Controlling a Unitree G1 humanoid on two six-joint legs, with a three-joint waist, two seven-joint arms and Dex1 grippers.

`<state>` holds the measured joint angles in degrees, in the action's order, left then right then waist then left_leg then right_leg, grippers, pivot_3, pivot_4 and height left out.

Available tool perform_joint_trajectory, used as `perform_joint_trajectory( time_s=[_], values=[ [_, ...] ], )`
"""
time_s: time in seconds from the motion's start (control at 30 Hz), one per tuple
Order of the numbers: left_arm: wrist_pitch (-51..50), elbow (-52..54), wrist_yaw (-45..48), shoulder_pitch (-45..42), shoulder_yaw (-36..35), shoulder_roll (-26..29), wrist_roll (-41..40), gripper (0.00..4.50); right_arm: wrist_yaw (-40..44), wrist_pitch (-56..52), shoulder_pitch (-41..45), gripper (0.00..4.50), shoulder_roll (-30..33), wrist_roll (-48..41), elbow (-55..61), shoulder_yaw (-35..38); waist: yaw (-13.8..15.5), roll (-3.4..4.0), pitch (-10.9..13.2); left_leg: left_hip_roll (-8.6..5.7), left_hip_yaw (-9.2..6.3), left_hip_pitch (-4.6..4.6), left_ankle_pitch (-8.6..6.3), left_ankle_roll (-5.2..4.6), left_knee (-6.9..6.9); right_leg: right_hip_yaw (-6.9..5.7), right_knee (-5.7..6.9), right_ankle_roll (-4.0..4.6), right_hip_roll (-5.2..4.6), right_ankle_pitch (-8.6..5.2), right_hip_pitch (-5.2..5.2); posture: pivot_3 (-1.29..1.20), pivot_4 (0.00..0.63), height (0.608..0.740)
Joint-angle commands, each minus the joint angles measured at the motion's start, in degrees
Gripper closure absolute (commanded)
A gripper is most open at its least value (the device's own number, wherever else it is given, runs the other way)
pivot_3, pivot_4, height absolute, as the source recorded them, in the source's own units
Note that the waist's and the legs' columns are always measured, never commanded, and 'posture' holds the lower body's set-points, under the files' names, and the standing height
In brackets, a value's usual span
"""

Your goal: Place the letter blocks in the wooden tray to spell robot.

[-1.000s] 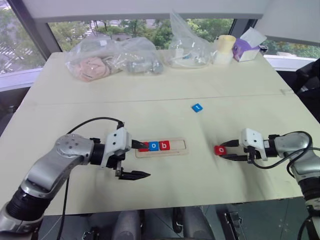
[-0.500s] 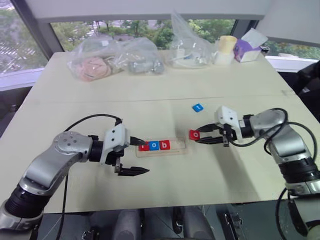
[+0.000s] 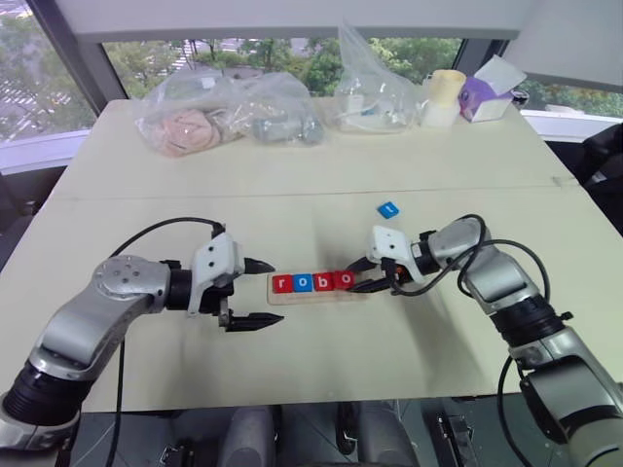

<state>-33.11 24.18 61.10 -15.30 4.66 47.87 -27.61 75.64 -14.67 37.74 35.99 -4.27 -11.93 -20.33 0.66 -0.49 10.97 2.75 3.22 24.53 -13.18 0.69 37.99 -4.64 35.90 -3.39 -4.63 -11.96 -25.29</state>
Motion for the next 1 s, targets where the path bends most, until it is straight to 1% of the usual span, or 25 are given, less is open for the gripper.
perform_joint_trajectory(
  time_s=[0.03,0.23,0.27,0.3,0.33,0.43,0.47,0.53,0.67,0.73,0.83,0.93,1.0],
  values=[
    [0.3,1.3,-0.6,0.2,-1.6,0.0,-0.6,0.00,-0.1,2.0,1.7,3.38,-0.3,1.0,-0.6,0.1,0.0,0.00,0.0,0.00,0.00,0.00,0.00,0.00,0.00,0.00,0.00,0.00,0.00,0.00,0.00,0.00,0.150,0.740],
    [0.1,1.3,-1.2,-0.2,-1.3,-0.4,-0.7,0.00,0.2,3.1,2.1,3.38,-0.4,1.5,-1.6,0.4,0.0,0.00,0.0,0.00,0.00,0.00,0.00,0.00,0.00,0.00,0.01,0.00,0.00,0.00,0.00,0.00,0.150,0.740],
    [0.1,1.2,-1.2,-0.3,-1.2,-0.5,-0.7,0.00,0.2,3.3,2.0,2.35,-0.3,1.5,-1.7,0.5,0.0,0.00,0.0,0.00,0.00,0.00,0.00,0.00,0.00,0.00,0.02,0.00,0.00,0.00,0.00,0.00,0.150,0.740],
    [0.1,1.2,-1.3,-0.4,-1.1,-0.6,-0.7,0.00,0.2,3.4,2.0,2.11,-0.4,1.5,-1.7,0.6,0.0,0.00,0.0,0.00,0.00,0.00,0.00,0.00,0.00,0.00,0.02,0.00,0.00,0.00,0.00,0.00,0.150,0.740],
    [0.1,1.1,-1.3,-0.6,-1.0,-0.7,-0.7,0.00,0.3,3.4,1.9,1.54,-0.4,1.4,-1.4,0.8,0.0,0.00,0.0,0.00,0.00,0.00,0.00,0.00,0.00,0.00,0.02,0.00,0.00,0.00,0.00,0.00,0.150,0.740],
    [0.0,1.0,-1.4,-0.8,-0.9,-0.9,-0.7,0.00,-0.4,3.7,2.0,0.11,-0.7,1.1,-0.6,1.4,0.0,0.00,0.0,0.00,0.00,0.00,0.00,0.00,0.00,0.00,0.02,0.00,0.00,0.00,0.00,0.00,0.150,0.740],
    [0.0,0.9,-1.4,-0.9,-0.9,-0.9,-0.7,0.00,-0.9,3.7,2.3,0.05,-1.0,0.9,-0.5,1.8,0.0,0.00,0.0,0.00,0.00,-0.01,0.00,0.00,0.00,0.00,0.03,0.00,0.00,0.00,0.00,0.00,0.150,0.740],
    [0.2,0.7,-1.4,-1.0,-0.8,-1.0,-0.6,0.00,-2.0,2.7,3.5,0.05,-1.6,-0.2,-0.4,3.5,0.0,0.00,0.0,0.00,0.00,-0.01,0.00,0.00,0.00,0.00,0.03,0.00,0.00,0.00,0.00,0.00,0.150,0.740],
    [0.6,0.5,-1.8,-0.9,-1.1,-1.2,-0.3,0.00,-5.9,0.1,7.7,0.05,-1.7,-2.6,-3.5,9.1,-0.1,0.01,0.0,0.00,0.01,-0.02,0.00,0.00,0.01,0.00,0.07,0.00,0.00,0.00,-0.02,0.00,0.150,0.740],
    [1.1,0.1,-3.6,-1.2,-2.0,-2.4,0.0,0.00,-10.2,-2.0,8.5,0.05,-1.3,-3.6,-5.5,13.1,0.0,0.01,0.0,0.00,0.01,-0.02,0.00,0.00,0.01,0.00,0.08,0.01,0.00,0.01,-0.02,0.00,0.150,0.740],
    [1.0,-1.5,-8.3,-3.6,-5.0,-6.0,-0.9,0.00,-20.5,-4.5,6.4,0.05,-2.1,-3.5,-7.9,19.1,0.4,-0.04,0.0,-0.01,-0.04,-0.01,0.00,0.00,0.01,-0.01,0.07,0.02,0.00,0.01,0.04,0.00,0.150,0.740],
    [2.3,-3.5,-12.7,-6.6,-6.4,-9.6,0.3,0.00,-29.2,-6.6,3.6,0.05,-4.5,-2.5,-8.9,21.6,0.2,-0.07,0.0,-0.04,-0.04,0.00,0.00,0.00,0.04,0.00,0.03,0.18,-0.02,0.12,0.09,0.00,0.150,0.740],
    [3.2,-5.0,-14.1,-8.2,-6.2,-10.8,1.7,0.00,-34.0,-8.8,2.8,0.05,-6.7,-2.2,-9.8,22.2,-0.2,-0.06,0.0,-0.04,-0.02,-0.02,0.01,0.00,0.04,0.01,0.03,0.15,-0.02,0.15,0.11,0.00,0.150,0.740]
  ],
)
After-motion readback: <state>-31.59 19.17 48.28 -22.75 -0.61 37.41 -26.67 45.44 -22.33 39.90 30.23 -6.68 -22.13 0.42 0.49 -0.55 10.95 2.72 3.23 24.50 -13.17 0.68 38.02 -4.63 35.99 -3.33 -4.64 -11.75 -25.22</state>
